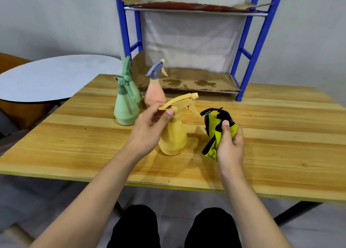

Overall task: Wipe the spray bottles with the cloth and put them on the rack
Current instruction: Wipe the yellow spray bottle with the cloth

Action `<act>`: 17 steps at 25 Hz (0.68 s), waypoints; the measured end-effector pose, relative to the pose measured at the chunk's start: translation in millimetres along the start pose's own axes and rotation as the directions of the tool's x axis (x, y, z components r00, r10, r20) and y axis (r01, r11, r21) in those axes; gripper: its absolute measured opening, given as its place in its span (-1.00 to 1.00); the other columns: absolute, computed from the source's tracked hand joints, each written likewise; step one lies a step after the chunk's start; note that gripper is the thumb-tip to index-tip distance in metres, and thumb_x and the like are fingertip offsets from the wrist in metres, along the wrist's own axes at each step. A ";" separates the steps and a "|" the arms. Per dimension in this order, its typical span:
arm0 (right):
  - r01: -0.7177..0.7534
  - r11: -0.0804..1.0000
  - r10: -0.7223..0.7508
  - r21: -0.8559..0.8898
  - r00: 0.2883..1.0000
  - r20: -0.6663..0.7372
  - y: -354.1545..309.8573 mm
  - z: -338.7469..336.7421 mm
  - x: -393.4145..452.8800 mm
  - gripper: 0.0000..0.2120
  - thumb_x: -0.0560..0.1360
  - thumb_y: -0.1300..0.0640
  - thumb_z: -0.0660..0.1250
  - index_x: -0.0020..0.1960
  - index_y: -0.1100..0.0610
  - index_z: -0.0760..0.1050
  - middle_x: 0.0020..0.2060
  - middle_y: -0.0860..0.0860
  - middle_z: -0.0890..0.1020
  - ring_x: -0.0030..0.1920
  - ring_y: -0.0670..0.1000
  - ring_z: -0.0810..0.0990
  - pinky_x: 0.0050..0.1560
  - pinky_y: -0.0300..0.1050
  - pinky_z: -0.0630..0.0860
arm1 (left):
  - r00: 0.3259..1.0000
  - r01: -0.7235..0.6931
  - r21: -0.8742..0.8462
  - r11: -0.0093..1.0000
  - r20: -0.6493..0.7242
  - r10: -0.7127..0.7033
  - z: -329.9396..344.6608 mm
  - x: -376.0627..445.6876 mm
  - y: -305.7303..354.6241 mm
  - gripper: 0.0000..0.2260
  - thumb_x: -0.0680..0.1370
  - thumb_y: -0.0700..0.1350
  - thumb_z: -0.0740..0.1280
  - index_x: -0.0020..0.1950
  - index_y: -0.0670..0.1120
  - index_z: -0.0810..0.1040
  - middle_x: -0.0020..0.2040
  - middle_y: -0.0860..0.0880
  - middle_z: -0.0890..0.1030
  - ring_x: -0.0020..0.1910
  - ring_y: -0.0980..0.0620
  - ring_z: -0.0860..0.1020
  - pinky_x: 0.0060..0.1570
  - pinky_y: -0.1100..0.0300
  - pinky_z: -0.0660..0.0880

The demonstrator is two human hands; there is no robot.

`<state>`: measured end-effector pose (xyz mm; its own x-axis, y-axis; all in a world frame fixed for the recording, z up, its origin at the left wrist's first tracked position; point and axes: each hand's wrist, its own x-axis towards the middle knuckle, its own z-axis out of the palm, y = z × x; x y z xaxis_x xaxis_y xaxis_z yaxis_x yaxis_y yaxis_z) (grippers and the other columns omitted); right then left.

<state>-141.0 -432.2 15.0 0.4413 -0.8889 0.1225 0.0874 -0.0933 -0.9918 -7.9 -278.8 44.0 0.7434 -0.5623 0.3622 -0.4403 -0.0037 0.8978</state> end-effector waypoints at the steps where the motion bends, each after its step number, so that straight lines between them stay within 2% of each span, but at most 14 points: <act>1: -0.030 0.993 0.035 0.116 0.999 -0.037 -12.7 5.2 4.9 -0.68 0.66 -0.10 0.22 0.37 -0.03 0.45 0.16 -0.10 0.62 0.24 -0.04 0.56 0.23 -0.11 0.45 | 1.000 -0.008 -0.006 1.000 0.001 0.008 1.3 -2.1 0.7 -0.91 0.67 0.06 0.32 0.08 0.16 0.63 -0.05 0.12 0.69 0.00 0.11 0.62 0.09 0.02 0.57; 3: 0.048 0.973 -0.032 0.224 0.997 -0.076 -33.5 19.6 14.0 -0.72 0.64 -0.08 0.26 0.29 -0.01 0.51 0.07 -0.15 0.66 0.15 -0.13 0.61 0.19 -0.18 0.48 | 0.999 -0.025 -0.014 1.000 0.024 0.025 5.6 -5.3 3.5 -0.88 0.67 0.03 0.32 0.11 0.08 0.64 -0.05 0.08 0.69 0.00 0.09 0.62 0.07 0.07 0.57; 6: 0.189 0.972 -0.180 0.143 0.981 -0.074 -49.7 48.7 8.0 -0.87 0.67 0.02 0.25 0.11 0.03 0.54 -0.09 -0.16 0.65 -0.08 -0.31 0.58 -0.01 -0.35 0.43 | 0.996 -0.074 0.015 0.997 0.045 0.074 8.4 -7.1 4.2 -0.87 0.67 0.00 0.31 0.10 0.02 0.63 -0.14 0.13 0.64 -0.11 0.16 0.57 -0.06 0.24 0.51; 8: 0.242 0.969 -0.235 0.049 0.965 -0.115 -46.0 61.6 1.9 -0.77 0.68 -0.05 0.20 0.07 0.09 0.53 -0.13 -0.13 0.63 -0.10 -0.18 0.57 -0.04 -0.26 0.40 | 0.994 -0.097 0.017 0.995 0.056 0.096 6.7 -6.8 5.0 -0.88 0.67 0.00 0.30 0.08 0.01 0.61 -0.18 0.14 0.60 -0.16 0.20 0.52 -0.13 0.29 0.46; 11: 0.200 0.980 -0.201 -0.023 0.962 -0.187 -38.6 70.8 0.5 -0.53 0.68 -0.18 0.10 0.14 0.19 0.57 -0.02 0.03 0.67 0.08 0.05 0.57 0.10 -0.06 0.43 | 0.993 -0.090 0.009 0.996 0.077 0.089 3.5 -4.8 3.7 -0.84 0.64 0.07 0.29 0.09 0.04 0.61 -0.16 0.15 0.61 -0.13 0.20 0.53 -0.13 0.30 0.46; 12: 0.196 0.980 -0.201 -0.041 0.960 -0.197 -38.2 71.1 1.0 -0.52 0.68 -0.18 0.09 0.13 0.19 0.58 -0.03 0.04 0.67 0.09 0.10 0.58 0.09 -0.06 0.41 | 0.992 -0.095 0.011 0.995 0.079 0.094 3.6 -4.8 2.0 -0.87 0.64 0.05 0.32 0.10 0.06 0.61 -0.14 0.18 0.62 -0.11 0.22 0.55 -0.10 0.32 0.48; 13: 0.205 0.977 -0.212 -0.055 0.957 -0.201 -37.5 71.2 2.8 -0.54 0.69 -0.16 0.08 0.06 0.16 0.59 -0.11 0.00 0.66 0.03 0.10 0.58 0.01 -0.09 0.38 | 0.992 -0.102 0.014 0.995 0.082 0.101 3.4 -5.1 -1.3 -0.91 0.63 0.00 0.37 0.12 0.07 0.61 -0.10 0.20 0.65 -0.06 0.23 0.59 -0.04 0.30 0.51; 15: 0.233 0.966 -0.249 -0.109 0.955 -0.164 -40.0 69.3 4.3 -0.58 0.70 -0.15 0.07 -0.10 0.08 0.54 -0.29 -0.09 0.57 -0.18 0.02 0.53 -0.16 -0.16 0.27 | 0.992 -0.107 0.020 0.994 0.076 0.105 3.1 -7.2 -7.3 -0.79 0.57 -0.12 0.48 0.18 0.04 0.62 0.03 0.13 0.72 0.08 0.14 0.67 0.13 0.11 0.61; 17: 0.292 0.935 -0.317 -0.203 0.943 -0.105 -41.3 63.3 6.8 -0.57 0.69 -0.16 0.05 -0.22 0.03 0.45 -0.39 -0.11 0.48 -0.31 -0.09 0.45 -0.28 -0.16 0.23 | 0.994 -0.088 -0.020 0.996 0.059 0.089 1.7 -9.1 -11.2 -0.72 0.51 -0.11 0.53 0.21 0.00 0.64 0.09 0.06 0.74 0.14 0.06 0.69 0.20 -0.02 0.63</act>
<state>-85.1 -406.0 59.1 0.2950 -0.8553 0.4259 0.0295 -0.4374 -0.8988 -10.6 -275.0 30.2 0.6705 -0.6081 0.4251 -0.4935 0.0622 0.8675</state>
